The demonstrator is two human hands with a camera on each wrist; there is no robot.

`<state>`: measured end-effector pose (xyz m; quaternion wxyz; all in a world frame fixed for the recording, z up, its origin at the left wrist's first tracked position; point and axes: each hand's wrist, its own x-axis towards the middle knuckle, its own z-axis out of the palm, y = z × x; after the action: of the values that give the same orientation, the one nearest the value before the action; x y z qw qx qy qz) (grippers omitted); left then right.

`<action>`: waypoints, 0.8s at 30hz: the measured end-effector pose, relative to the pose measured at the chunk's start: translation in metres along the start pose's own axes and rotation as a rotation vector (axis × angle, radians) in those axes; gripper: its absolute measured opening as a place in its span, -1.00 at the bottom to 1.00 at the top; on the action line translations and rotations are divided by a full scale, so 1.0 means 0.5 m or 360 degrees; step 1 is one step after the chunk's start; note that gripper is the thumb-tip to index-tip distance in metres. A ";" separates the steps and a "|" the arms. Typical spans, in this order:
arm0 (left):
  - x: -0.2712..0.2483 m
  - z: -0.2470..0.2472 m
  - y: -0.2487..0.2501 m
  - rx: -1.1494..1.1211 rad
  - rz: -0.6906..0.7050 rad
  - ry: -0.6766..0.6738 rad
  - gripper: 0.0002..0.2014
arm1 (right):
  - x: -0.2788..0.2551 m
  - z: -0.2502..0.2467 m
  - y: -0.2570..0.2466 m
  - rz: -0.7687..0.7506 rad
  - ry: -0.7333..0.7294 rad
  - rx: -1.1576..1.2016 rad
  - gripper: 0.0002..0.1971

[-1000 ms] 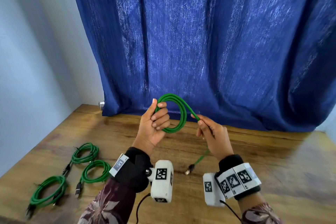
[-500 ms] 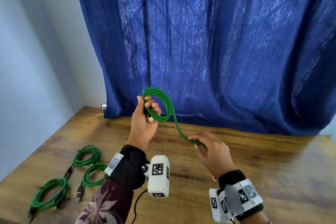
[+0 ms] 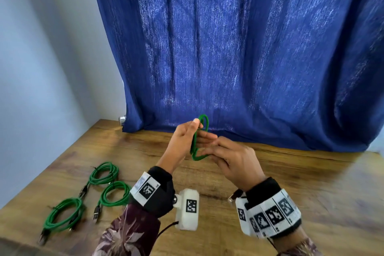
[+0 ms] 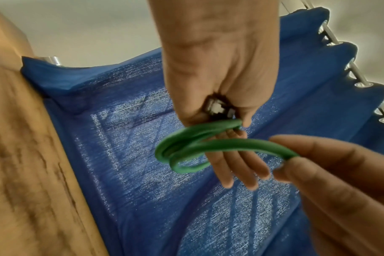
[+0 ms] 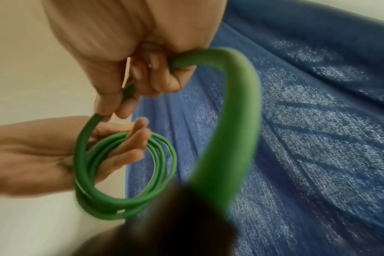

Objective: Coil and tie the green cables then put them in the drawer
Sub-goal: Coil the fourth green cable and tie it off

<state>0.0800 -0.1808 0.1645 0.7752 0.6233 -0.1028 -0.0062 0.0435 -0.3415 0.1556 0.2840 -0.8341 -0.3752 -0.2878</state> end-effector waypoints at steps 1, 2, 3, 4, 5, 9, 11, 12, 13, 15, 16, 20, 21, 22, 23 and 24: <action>-0.003 -0.001 -0.002 0.0082 -0.0038 -0.0015 -0.71 | 0.002 -0.002 0.000 0.0033 0.0055 -0.0024 -0.82; -0.007 -0.002 -0.003 0.0159 -0.0069 -0.0037 -0.71 | 0.004 -0.004 0.001 0.0080 0.0104 -0.0034 -0.83; -0.011 -0.002 -0.003 0.0221 -0.0092 -0.0074 -0.70 | 0.006 -0.007 0.002 0.0134 0.0143 -0.0034 -0.85; -0.015 -0.001 -0.004 0.0268 -0.0115 -0.0136 -0.68 | 0.007 -0.009 0.004 0.0184 0.0171 -0.0036 -0.87; -0.020 0.001 -0.006 0.0297 -0.0161 -0.0226 -0.65 | 0.009 -0.010 0.006 0.0224 0.0195 -0.0043 -0.87; -0.037 0.014 -0.002 0.0258 -0.0404 -0.0461 -0.63 | 0.015 -0.009 0.016 0.0299 0.0242 -0.0027 -0.88; -0.041 0.016 0.004 0.0060 -0.0495 -0.0497 -0.65 | 0.013 -0.010 0.028 0.0336 0.0297 0.0058 -0.86; -0.042 0.015 0.007 -0.0012 -0.0528 -0.0514 -0.65 | 0.010 -0.011 0.033 0.0346 0.0333 0.0112 -0.82; -0.043 0.014 0.011 -0.0074 -0.0552 -0.0531 -0.65 | 0.006 -0.010 0.038 0.0347 0.0357 0.0157 -0.78; -0.043 0.010 0.016 -0.0244 -0.0579 -0.0559 -0.66 | 0.002 -0.008 0.038 0.0350 0.0338 0.0260 -0.70; -0.042 0.008 0.016 -0.0349 -0.0584 -0.0579 -0.67 | 0.001 -0.006 0.035 0.0373 0.0309 0.0310 -0.67; -0.036 0.001 0.008 -0.0767 -0.0531 -0.0666 -0.58 | -0.005 0.006 0.033 0.0606 0.0169 0.0421 -0.63; -0.036 -0.001 0.008 -0.0834 -0.0508 -0.0651 -0.57 | -0.009 0.011 0.034 0.0692 0.0124 0.0507 -0.63; -0.036 -0.002 0.008 -0.0883 -0.0490 -0.0620 -0.57 | -0.014 0.015 0.034 0.0787 0.0096 0.0639 -0.65; -0.035 -0.003 0.008 -0.0923 -0.0475 -0.0585 -0.58 | -0.019 0.022 0.032 0.0881 0.0093 0.0813 -0.67; -0.034 -0.003 0.008 -0.0949 -0.0465 -0.0560 -0.60 | -0.023 0.027 0.027 0.0967 0.0105 0.1012 -0.71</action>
<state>0.0630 -0.1762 0.1656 0.8840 0.3678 -0.1380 -0.2533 0.0514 -0.3451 0.1352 0.6102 -0.7680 -0.1736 -0.0877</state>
